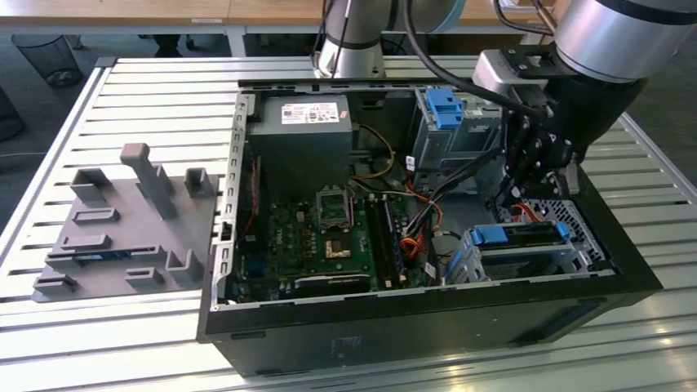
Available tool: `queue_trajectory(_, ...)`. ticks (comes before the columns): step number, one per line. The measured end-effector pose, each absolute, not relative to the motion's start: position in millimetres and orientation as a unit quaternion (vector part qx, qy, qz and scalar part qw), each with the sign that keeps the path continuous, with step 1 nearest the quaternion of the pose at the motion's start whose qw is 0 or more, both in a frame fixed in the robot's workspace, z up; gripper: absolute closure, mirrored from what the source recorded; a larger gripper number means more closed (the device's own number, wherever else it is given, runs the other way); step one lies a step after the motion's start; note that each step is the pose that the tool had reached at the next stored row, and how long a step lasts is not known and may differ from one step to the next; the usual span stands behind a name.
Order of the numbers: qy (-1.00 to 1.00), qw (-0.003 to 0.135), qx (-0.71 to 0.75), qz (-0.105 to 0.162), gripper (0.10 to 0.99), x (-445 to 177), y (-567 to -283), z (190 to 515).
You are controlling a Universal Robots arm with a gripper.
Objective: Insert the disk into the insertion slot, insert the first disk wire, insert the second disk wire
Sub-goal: 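Insert the second disk wire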
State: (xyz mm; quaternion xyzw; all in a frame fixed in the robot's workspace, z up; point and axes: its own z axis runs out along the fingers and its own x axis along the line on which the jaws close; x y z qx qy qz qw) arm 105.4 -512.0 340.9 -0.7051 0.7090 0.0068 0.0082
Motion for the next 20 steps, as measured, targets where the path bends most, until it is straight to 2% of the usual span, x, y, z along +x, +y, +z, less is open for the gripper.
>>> queue_trajectory(3, 0.709, 0.012, -0.705, 0.011, 0.937, 105.4, -512.4, 340.6)
queue_trajectory(6, 0.708, 0.029, -0.705, 0.028, 0.937, 105.4, -512.7, 340.3)
queue_trajectory(12, 0.708, 0.03, -0.705, 0.029, 0.937, 105.4, -515.0, 340.1)
queue_trajectory(20, 0.708, 0.035, -0.704, 0.034, 0.937, 105.4, -531.6, 338.6)
